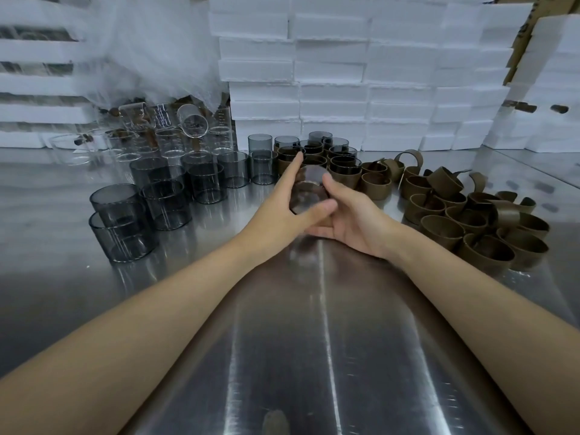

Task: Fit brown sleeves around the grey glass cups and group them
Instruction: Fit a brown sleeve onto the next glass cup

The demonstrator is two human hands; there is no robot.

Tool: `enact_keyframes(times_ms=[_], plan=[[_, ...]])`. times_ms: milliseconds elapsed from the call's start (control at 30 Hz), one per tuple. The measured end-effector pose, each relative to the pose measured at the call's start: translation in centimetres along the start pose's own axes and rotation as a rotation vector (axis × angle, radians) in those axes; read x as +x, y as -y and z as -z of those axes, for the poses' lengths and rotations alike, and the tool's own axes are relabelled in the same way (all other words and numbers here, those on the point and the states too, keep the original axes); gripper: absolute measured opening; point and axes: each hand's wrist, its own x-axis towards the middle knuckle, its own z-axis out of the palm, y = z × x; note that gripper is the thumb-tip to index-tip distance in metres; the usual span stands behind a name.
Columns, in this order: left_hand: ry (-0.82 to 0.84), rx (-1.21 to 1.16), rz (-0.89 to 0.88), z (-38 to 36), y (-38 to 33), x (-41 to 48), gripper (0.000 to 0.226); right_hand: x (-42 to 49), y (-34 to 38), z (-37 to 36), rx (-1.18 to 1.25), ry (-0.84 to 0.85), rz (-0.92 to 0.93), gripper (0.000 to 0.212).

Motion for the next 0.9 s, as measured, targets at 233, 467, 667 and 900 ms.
enact_keyframes(times_ms=[233, 467, 667, 900], plan=[[-0.04, 0.13, -0.084, -0.28, 0.3, -0.02, 0.068, 0.26, 0.24, 0.77, 0.145, 0.003, -0.162, 0.053], [-0.06, 0.063, -0.097, -0.43, 0.32, 0.21, 0.046, 0.4, 0.26, 0.79, 0.165, 0.037, -0.209, 0.063], [-0.092, 0.051, -0.122, -0.34, 0.52, 0.4, 0.031, 0.39, 0.17, 0.74, 0.162, 0.035, -0.227, 0.055], [-0.159, -0.057, -0.085, -0.04, 0.59, 0.46, 0.042, 0.19, 0.15, 0.32, 0.17, 0.058, -0.249, 0.053]])
